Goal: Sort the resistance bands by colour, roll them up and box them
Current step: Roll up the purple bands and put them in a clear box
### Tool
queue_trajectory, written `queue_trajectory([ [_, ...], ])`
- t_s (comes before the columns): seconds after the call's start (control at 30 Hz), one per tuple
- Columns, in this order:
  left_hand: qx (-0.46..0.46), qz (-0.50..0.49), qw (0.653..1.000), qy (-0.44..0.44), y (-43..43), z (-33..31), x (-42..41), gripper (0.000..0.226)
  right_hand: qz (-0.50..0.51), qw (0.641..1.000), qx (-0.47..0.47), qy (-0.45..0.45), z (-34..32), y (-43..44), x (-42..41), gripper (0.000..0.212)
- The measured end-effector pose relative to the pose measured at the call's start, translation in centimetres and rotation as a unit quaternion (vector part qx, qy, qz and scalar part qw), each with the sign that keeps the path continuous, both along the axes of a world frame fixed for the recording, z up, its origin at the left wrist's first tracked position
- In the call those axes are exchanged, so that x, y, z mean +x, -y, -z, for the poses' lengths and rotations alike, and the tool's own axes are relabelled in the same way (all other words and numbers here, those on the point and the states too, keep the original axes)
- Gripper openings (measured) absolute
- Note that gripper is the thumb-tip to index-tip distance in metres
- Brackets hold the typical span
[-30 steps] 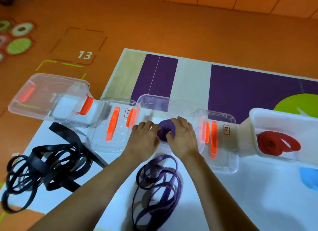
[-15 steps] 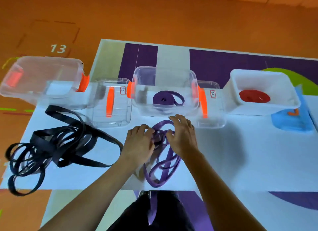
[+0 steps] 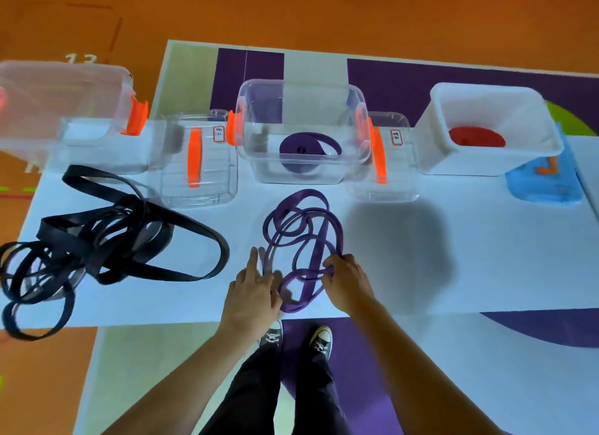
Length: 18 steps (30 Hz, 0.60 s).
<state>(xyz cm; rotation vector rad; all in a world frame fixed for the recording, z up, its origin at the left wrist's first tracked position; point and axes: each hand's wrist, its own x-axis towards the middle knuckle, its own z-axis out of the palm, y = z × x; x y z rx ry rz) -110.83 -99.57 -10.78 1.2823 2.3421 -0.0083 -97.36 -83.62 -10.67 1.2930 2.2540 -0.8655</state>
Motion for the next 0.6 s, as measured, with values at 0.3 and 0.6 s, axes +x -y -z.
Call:
queue_trajectory([
  [0.3,0.125,-0.178,0.968,0.129,0.3,-4.5,1.2,0.032,0.268,0.932,0.086,-0.227,-3.2,-0.2,2.3,0.008],
  [0.6,0.296,-0.208,0.927,0.096,-1.8,-13.5,1.7,0.035,0.311,0.885,0.092,-0.335,-10.3,-4.9,5.4,0.029],
])
